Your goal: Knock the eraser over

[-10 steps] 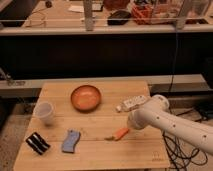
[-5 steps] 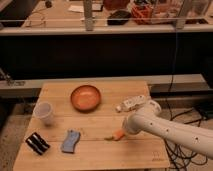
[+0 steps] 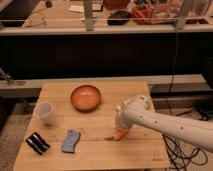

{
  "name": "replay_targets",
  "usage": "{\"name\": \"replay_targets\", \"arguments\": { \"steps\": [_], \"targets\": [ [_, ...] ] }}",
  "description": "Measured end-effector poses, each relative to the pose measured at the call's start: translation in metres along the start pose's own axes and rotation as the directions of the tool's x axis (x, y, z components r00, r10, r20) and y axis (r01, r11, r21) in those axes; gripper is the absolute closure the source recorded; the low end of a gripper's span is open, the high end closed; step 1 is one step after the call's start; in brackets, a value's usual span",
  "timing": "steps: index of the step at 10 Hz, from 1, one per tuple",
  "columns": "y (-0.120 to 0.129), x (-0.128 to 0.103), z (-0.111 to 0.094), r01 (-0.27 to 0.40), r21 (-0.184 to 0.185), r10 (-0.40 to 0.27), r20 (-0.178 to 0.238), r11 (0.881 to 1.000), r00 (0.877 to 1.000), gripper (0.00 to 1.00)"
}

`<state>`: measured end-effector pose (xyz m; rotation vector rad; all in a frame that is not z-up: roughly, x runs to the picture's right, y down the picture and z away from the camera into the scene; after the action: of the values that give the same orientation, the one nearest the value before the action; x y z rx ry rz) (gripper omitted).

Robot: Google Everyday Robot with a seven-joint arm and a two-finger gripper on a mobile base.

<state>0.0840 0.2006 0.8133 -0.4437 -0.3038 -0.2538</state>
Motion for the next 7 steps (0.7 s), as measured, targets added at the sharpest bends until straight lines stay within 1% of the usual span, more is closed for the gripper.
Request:
{"name": "replay_targets", "arguments": {
  "steps": [1, 4, 5, 7],
  "targets": [
    [-0.002, -0.003, 0.001, 0.005, -0.003, -0.005, 0.005, 1.0, 1.0, 0.98],
    [-0.015, -0.031, 0.012, 0.008, -0.005, -0.008, 0.025, 1.0, 1.0, 0.98],
    [-0.018, -0.034, 0.015, 0.008, -0.003, -0.008, 0.03, 1.0, 1.0, 0.98],
    [-0.021, -0.025, 0.018, 0.017, -0.002, -0.016, 0.044, 1.0, 0.999, 0.98]
  ]
}}
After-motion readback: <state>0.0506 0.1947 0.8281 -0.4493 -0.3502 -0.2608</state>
